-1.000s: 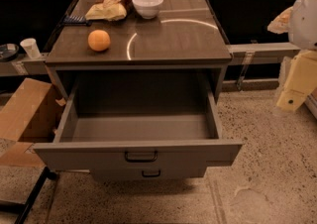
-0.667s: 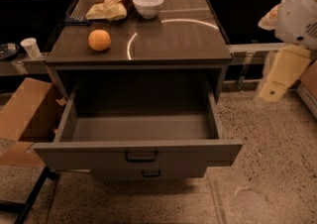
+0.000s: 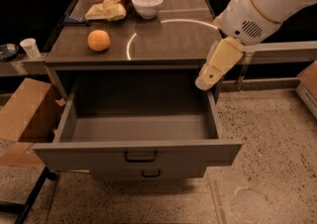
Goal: Place orange into top drawer
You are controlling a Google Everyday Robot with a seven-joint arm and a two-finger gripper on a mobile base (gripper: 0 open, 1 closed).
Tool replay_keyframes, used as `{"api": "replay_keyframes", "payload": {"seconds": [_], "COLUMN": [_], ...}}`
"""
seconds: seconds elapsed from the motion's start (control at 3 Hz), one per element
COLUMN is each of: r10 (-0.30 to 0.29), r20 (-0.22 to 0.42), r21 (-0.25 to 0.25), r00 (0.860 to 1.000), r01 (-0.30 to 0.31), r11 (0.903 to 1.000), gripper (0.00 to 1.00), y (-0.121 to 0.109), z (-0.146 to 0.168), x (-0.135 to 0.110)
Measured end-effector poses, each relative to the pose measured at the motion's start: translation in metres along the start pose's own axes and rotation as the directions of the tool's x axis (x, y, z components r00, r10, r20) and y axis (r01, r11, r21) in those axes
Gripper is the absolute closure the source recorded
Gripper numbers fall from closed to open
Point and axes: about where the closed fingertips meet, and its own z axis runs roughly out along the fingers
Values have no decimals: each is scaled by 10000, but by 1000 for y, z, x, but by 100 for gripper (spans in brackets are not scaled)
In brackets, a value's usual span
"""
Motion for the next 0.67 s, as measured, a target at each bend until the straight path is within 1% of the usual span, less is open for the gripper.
{"api": "replay_keyframes", "payload": {"seconds": [0.33, 0.67], "r10": [0, 55], "r20": [0, -3], "r21": [0, 29], "r00": [10000, 10000], "r01": [0, -55], "r11": [10000, 10000], "gripper": [0, 0], "y": [0, -13], "z": [0, 20], "x": [0, -13]}}
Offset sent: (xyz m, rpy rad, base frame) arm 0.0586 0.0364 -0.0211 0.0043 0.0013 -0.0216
